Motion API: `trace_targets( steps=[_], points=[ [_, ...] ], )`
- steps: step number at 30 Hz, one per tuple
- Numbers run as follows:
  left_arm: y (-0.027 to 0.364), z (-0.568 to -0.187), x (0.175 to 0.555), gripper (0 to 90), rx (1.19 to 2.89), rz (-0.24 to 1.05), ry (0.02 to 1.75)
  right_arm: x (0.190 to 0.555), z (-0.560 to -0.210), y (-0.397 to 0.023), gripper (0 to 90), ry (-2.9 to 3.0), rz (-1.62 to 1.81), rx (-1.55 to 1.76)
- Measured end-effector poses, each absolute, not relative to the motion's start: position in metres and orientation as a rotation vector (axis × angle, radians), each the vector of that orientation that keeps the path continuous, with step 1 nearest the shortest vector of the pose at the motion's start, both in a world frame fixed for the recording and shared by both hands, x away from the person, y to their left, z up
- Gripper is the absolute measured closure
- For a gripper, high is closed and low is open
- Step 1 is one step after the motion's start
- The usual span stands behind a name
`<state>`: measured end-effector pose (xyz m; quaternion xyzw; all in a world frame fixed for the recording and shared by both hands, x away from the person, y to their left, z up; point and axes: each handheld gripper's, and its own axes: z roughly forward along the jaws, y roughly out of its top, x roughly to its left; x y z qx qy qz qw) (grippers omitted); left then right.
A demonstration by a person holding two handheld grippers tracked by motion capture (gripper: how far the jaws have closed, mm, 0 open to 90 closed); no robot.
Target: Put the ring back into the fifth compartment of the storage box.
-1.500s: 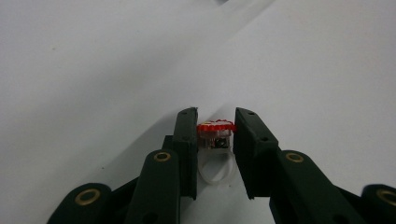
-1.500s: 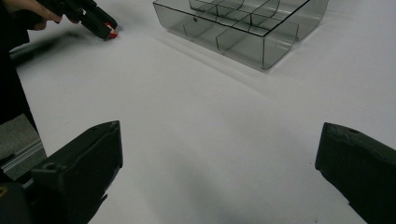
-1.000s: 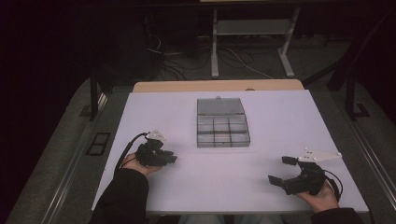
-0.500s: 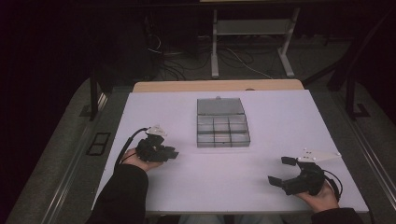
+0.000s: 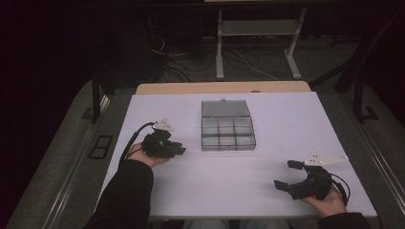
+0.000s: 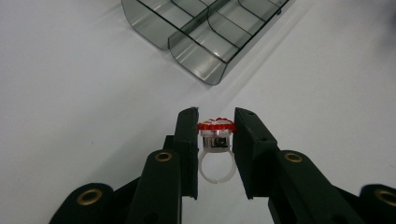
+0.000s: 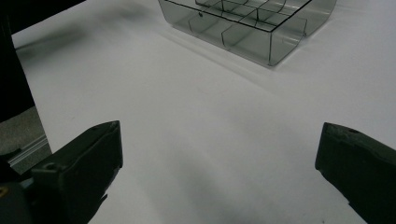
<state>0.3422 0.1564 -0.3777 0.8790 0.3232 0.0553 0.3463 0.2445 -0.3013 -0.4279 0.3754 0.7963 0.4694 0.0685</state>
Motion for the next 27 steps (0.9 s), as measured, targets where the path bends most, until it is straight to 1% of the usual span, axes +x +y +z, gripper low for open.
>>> trace_targets(
  steps=[27],
  points=[
    [0.126,-0.349,0.368,70.6,2.276,0.186,0.761,0.244,-0.428,-0.302,0.4,2.4,1.419,1.131]
  ],
)
